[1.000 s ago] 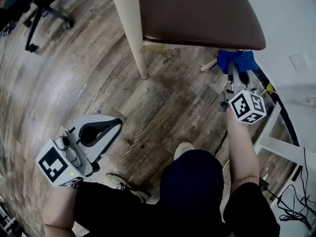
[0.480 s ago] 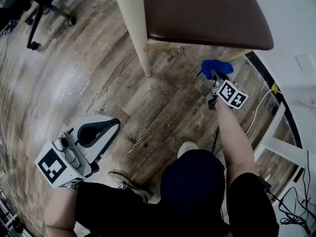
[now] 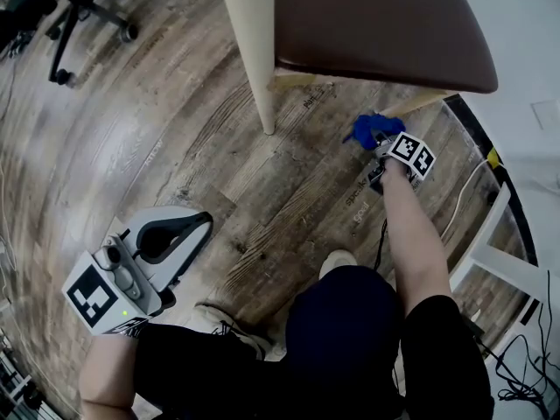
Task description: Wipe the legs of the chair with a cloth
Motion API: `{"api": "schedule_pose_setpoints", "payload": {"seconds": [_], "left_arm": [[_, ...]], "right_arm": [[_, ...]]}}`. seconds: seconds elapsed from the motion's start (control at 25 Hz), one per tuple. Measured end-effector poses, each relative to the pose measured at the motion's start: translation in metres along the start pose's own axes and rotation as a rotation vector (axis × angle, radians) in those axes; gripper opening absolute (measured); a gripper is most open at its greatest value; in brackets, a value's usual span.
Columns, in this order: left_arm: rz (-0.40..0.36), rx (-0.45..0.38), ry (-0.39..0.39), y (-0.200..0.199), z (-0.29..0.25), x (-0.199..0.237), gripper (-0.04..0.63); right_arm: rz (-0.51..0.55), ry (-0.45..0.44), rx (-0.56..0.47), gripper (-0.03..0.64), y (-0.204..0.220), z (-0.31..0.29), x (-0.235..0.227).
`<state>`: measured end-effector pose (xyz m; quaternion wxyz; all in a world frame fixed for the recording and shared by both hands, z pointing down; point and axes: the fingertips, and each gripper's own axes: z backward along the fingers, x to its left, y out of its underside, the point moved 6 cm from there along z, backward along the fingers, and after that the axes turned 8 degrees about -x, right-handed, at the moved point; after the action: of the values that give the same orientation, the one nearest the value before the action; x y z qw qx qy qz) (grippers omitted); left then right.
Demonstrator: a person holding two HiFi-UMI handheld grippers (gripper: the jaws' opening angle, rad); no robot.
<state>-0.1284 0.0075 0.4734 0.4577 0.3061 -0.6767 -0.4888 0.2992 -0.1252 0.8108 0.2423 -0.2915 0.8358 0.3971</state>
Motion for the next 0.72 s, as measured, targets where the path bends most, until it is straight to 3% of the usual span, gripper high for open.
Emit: {"api": "schedule_pose_setpoints", "payload": {"seconds": [0.16,0.52,0.72], "left_arm": [[0.009,-0.013,0.0,-0.002,0.004,0.001,-0.003],[0.006,-0.036,-0.016,-0.004,0.016,0.002,-0.003],[0.0,-0.046,-0.04,-0.008,0.02,0.005,-0.002]], "right_arm": [[-0.086,-0.007,0.016,0.069,0.001,-0.004,-0.004],[-0.061,-0.016,0.002,0.066,0.003,0.004,0.004],[0.043,-0.171,-0.026,0.066,0.004,0.036,0.049]]}}
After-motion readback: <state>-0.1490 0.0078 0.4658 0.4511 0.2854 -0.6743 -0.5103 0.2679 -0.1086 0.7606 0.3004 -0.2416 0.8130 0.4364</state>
